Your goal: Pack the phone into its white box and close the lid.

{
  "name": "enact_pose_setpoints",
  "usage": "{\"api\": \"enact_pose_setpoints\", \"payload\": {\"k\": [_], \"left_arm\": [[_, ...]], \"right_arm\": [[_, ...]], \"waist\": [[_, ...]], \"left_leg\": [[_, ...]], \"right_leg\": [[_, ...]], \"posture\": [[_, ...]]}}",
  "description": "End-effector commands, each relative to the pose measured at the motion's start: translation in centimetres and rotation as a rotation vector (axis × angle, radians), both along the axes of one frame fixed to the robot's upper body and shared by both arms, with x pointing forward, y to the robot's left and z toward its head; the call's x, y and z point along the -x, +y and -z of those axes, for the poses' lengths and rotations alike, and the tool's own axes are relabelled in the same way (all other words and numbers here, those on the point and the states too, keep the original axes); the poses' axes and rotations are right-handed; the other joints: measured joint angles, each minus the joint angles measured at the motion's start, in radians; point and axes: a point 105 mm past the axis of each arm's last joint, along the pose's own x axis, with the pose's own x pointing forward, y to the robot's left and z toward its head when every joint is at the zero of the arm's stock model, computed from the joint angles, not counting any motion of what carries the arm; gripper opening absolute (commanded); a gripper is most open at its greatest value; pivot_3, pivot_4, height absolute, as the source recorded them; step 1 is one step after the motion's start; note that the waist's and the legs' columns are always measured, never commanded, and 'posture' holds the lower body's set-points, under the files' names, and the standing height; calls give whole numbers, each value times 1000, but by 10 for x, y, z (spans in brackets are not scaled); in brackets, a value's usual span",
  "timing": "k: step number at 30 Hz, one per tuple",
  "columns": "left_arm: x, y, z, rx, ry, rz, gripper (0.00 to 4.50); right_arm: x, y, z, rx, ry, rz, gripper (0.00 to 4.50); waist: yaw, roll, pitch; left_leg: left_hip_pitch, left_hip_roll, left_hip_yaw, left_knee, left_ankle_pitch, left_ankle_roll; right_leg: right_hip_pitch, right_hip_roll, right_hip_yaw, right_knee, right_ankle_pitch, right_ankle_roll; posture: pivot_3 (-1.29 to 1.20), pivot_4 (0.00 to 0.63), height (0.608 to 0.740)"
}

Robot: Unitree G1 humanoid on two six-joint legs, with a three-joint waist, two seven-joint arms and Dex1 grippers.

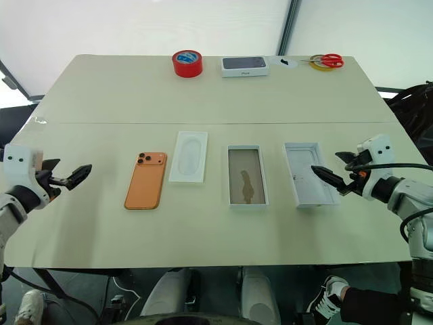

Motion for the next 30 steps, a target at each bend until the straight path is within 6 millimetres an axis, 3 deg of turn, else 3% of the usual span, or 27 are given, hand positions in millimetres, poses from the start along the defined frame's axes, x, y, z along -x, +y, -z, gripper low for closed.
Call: {"api": "enact_pose_setpoints", "payload": {"k": [1, 9, 14, 20, 24, 30], "left_arm": [[0, 2, -12, -17, -39, -9, 4500], [1, -5, -10, -7, -41, 0, 4500], [-7, -26, -14, 8, -62, 60, 4500], [-21, -103, -3, 69, -29, 263, 4500], [-30, -141, 3, 85, 16, 332, 4500], [-51, -166, 10, 155, 121, 269, 4500]], "right_arm": [[1, 3, -14, 14, -46, -22, 4481], [-3, 14, -22, 9, -74, -57, 4481], [-8, 33, -25, -4, -99, -110, 4481], [-17, 72, -36, -17, -151, -214, 4481], [-19, 97, -33, -10, -150, -277, 4481], [-17, 124, -28, -39, -150, -334, 4481]], "waist": [[0, 0, 0], [0, 0, 0], [1, 0, 0], [1, 0, 0], [0, 0, 0], [0, 0, 0]], "left_leg": [[0, 0, 0, 0, 0, 0], [0, 0, 0, 0, 0, 0], [0, 0, 0, 0, 0, 0], [0, -1, 0, 0, 0, 0], [0, -1, -1, 0, 0, 0], [1, -1, -2, 1, 0, 0]], "right_leg": [[0, 0, 0, 0, 0, 0], [0, 0, 0, 0, 0, 0], [0, 0, 0, 0, 0, 0], [1, -1, 0, 0, 1, 1], [1, 0, 0, 1, 2, 3], [2, 1, 0, 1, 2, 4]], "posture": [[0, 150, 732], [0, 150, 732], [0, 150, 732], [0, 150, 732], [0, 150, 732], [0, 150, 732]]}}
